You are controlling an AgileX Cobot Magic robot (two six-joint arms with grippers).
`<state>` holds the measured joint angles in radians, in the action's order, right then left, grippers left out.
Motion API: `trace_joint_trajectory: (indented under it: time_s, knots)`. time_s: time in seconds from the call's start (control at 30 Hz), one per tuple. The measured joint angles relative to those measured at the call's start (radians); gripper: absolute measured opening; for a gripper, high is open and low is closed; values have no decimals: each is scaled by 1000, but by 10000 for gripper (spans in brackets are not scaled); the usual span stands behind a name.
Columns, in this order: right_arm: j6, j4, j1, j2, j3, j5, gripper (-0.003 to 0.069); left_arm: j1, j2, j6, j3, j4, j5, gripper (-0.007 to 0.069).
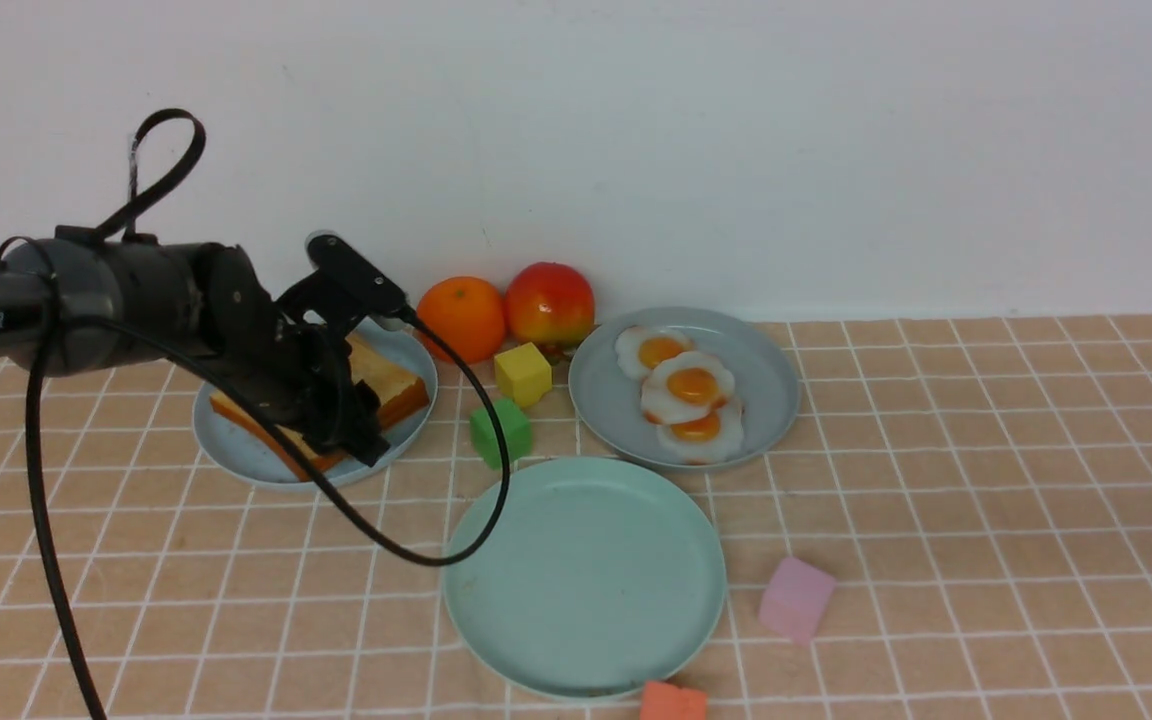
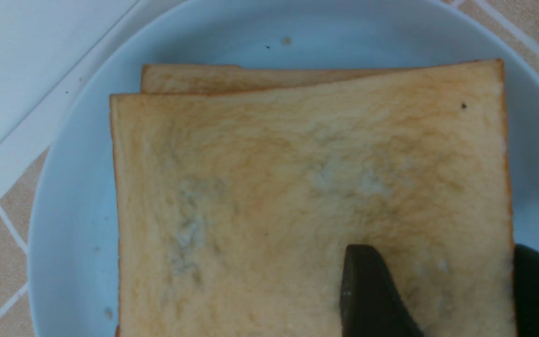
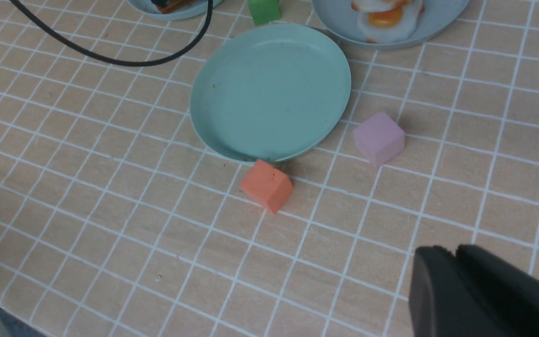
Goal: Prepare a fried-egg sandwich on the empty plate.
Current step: Use the left arm to grab a slice of bread, then use the left arm to put a slice of bread into the empty plate in the middle
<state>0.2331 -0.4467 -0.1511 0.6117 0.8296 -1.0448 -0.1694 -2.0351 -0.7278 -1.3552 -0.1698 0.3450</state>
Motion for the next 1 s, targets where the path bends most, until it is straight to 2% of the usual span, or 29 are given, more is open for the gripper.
trace_joint_trajectory:
  time_s: [0.07,0.13,0.17,0.23,0.27,0.43,0.53,0.57,0.6,0.73,0.87,1.0]
  knots:
    - [0,0,0,0,0,-6,74,0,11,0,-1,0,14,315]
    - [0,-1,0,0,0,-16,76,0,35,0,0,1,35,239]
    - [0,-1,0,0,0,-16,76,-1,38,0,0,1,35,228]
    - [0,-2,0,0,0,-20,78,-1,104,0,2,-4,64,119]
    - [0,-3,0,0,0,-20,79,-3,135,5,2,-10,82,111]
    - [0,-3,0,0,0,-22,84,-65,290,59,37,-51,169,114]
    - [0,-3,0,0,0,-27,86,-204,379,66,136,-53,171,114]
    - [0,-3,0,0,0,-27,87,-215,387,67,143,-52,170,114]
    - [0,-3,0,0,0,-27,88,-300,407,67,199,-43,151,114]
    - [0,0,0,0,0,-27,92,-469,390,86,281,-7,65,114]
    - [0,0,0,0,0,-34,95,-529,331,99,290,28,-27,114]
    - [1,0,0,0,0,-53,97,-538,276,100,290,34,-79,114]
